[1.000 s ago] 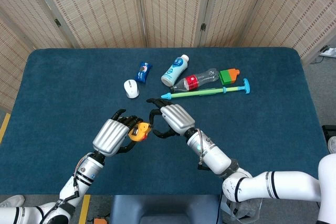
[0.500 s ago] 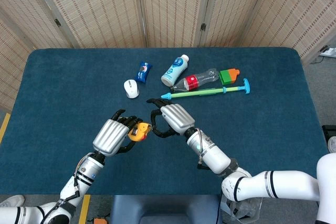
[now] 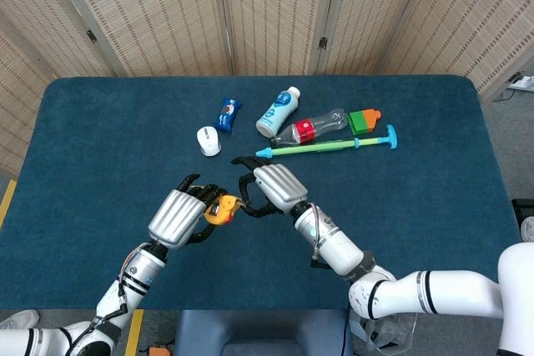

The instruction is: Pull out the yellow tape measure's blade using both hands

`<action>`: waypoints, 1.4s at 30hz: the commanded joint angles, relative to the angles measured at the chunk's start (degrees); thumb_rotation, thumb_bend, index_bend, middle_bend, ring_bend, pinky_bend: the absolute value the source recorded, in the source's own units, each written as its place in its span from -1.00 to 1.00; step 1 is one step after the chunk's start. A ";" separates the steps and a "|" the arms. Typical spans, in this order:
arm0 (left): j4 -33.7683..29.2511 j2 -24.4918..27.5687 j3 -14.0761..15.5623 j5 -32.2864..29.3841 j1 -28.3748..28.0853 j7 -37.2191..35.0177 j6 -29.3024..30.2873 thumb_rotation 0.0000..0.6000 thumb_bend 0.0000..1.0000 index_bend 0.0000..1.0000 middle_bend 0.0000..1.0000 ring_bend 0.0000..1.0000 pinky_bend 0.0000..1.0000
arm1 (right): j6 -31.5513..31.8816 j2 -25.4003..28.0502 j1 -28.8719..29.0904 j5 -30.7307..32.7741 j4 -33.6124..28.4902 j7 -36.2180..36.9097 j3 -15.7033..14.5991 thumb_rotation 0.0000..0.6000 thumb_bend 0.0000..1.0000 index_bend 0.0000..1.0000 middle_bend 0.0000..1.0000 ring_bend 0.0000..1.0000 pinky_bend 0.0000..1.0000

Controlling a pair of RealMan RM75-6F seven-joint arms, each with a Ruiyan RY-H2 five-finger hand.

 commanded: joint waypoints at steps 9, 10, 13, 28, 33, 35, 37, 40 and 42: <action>1.60 0.61 0.49 0.51 0.85 -1.65 0.10 1.00 -0.21 -0.08 -0.02 -0.15 -0.67 | 0.70 1.07 -0.85 -0.75 -1.04 0.35 -0.06 1.00 -0.26 0.41 -0.60 -0.72 -0.70; 1.89 0.75 0.56 0.63 0.95 -1.88 0.07 1.00 -0.21 -0.08 -0.02 -0.15 -0.67 | 0.72 1.42 -1.00 -0.80 -1.35 0.35 -0.11 1.00 -0.26 0.41 -0.59 -0.72 -0.70; 3.22 1.09 0.91 1.04 1.45 -3.15 -0.03 1.00 -0.21 -0.08 -0.02 -0.15 -0.67 | 0.88 2.92 -1.76 -1.19 -2.76 0.71 -0.17 1.00 -0.26 0.41 -0.59 -0.71 -0.70; 16.33 0.58 3.71 5.63 3.92 -11.17 -1.77 1.00 -0.21 -0.08 -0.02 -0.14 -0.68 | -0.33 15.49 -8.49 -5.29 -10.86 7.74 -0.45 1.00 -0.26 0.41 -0.59 -0.71 -0.70; 20.21 0.42 4.17 7.41 4.49 -13.04 -1.95 1.00 -0.21 -0.08 -0.02 -0.14 -0.69 | -1.01 20.66 -11.19 -7.88 -13.72 11.15 -0.31 1.00 -0.26 0.41 -0.59 -0.71 -0.70; 21.49 0.26 4.27 8.04 4.65 -13.71 -1.98 1.00 -0.21 -0.08 -0.02 -0.14 -0.69 | -1.31 22.49 -12.16 -8.81 -14.55 12.58 -0.20 1.00 -0.26 0.41 -0.59 -0.71 -0.70; 23.07 0.02 4.39 8.89 4.82 -14.44 -1.94 1.00 -0.21 -0.08 -0.02 -0.14 -0.69 | -1.71 24.57 -13.34 -10.13 -15.42 14.41 -0.11 1.00 -0.26 0.41 -0.59 -0.71 -0.70; 25.22 -0.47 4.48 9.78 5.09 -15.53 -1.92 1.00 -0.21 -0.08 -0.02 -0.14 -0.69 | -2.10 27.40 -15.13 -12.33 -16.36 17.30 0.03 1.00 -0.26 0.41 -0.59 -0.71 -0.70; 26.46 -0.73 4.50 10.16 5.26 -16.36 -2.07 1.00 -0.21 -0.08 -0.02 -0.14 -0.69 | -2.29 29.24 -16.37 -13.95 -16.81 19.36 0.10 1.00 -0.26 0.41 -0.59 -0.71 -0.70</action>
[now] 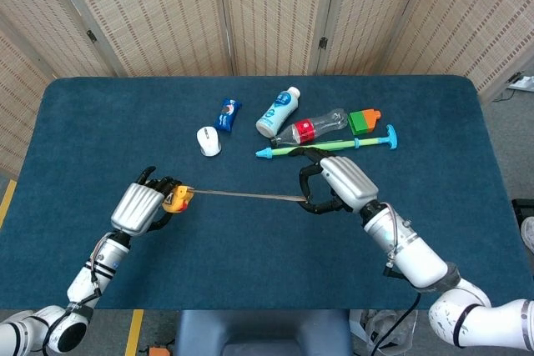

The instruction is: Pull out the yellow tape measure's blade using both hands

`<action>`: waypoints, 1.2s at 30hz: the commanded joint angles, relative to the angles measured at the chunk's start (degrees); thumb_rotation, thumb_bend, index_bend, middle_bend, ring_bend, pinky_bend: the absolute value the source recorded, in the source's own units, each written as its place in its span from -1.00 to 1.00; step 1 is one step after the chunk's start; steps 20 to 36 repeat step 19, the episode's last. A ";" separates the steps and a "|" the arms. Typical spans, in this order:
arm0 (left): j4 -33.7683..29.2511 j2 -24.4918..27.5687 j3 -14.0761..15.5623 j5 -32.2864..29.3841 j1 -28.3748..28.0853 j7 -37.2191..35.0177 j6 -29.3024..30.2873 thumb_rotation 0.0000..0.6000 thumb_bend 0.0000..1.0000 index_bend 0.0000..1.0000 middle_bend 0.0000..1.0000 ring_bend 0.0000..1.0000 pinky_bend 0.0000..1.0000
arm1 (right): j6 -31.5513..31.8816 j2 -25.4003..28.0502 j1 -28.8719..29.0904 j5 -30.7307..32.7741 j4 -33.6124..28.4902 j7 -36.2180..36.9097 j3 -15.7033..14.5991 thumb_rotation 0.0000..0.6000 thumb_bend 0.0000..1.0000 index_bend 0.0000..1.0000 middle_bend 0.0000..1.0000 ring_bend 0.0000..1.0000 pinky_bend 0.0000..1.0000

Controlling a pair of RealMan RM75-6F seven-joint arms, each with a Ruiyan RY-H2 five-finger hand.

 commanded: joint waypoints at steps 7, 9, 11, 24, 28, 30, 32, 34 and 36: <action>4.23 -0.92 0.32 1.66 0.81 -3.06 -0.84 1.00 -0.21 -0.08 -0.02 -0.14 -0.70 | -0.22 7.74 -5.77 -7.77 -1.95 10.04 0.69 1.00 -0.26 0.41 -0.59 -0.71 -0.70; 4.69 -1.01 0.36 1.80 0.98 -3.30 -1.01 1.00 -0.21 -0.08 -0.02 -0.14 -0.70 | 0.02 9.18 -6.85 -9.43 -2.06 12.39 0.84 1.00 -0.26 0.41 -0.59 -0.71 -0.70; 4.95 -1.06 0.33 1.86 1.07 -3.43 -1.18 1.00 -0.21 -0.08 -0.02 -0.14 -0.70 | 0.28 10.32 -7.70 -10.83 -2.05 14.36 0.96 1.00 -0.26 0.41 -0.59 -0.71 -0.70; 5.55 -1.34 -0.03 2.13 1.33 -3.30 -1.58 1.00 -0.21 -0.08 -0.02 -0.15 -0.70 | 1.04 13.76 -10.09 -15.78 -1.58 21.40 1.01 1.00 -0.26 0.41 -0.59 -0.71 -0.70; 5.55 -1.34 -0.03 2.13 1.33 -3.30 -1.58 1.00 -0.21 -0.08 -0.02 -0.15 -0.70 | 1.04 13.76 -10.09 -15.78 -1.58 21.40 1.01 1.00 -0.26 0.41 -0.59 -0.71 -0.70; 5.55 -1.34 -0.03 2.13 1.33 -3.30 -1.58 1.00 -0.21 -0.08 -0.02 -0.15 -0.70 | 1.04 13.76 -10.09 -15.78 -1.58 21.40 1.01 1.00 -0.26 0.41 -0.59 -0.71 -0.70; 5.55 -1.34 -0.03 2.13 1.33 -3.30 -1.58 1.00 -0.21 -0.08 -0.02 -0.15 -0.70 | 1.04 13.76 -10.09 -15.78 -1.58 21.40 1.01 1.00 -0.26 0.41 -0.59 -0.71 -0.70; 5.55 -1.34 -0.03 2.13 1.33 -3.30 -1.58 1.00 -0.21 -0.08 -0.02 -0.15 -0.70 | 1.04 13.76 -10.09 -15.78 -1.58 21.40 1.01 1.00 -0.26 0.41 -0.59 -0.71 -0.70; 5.55 -1.34 -0.03 2.13 1.33 -3.30 -1.58 1.00 -0.21 -0.08 -0.02 -0.15 -0.70 | 1.04 13.76 -10.09 -15.78 -1.58 21.40 1.01 1.00 -0.26 0.41 -0.59 -0.71 -0.70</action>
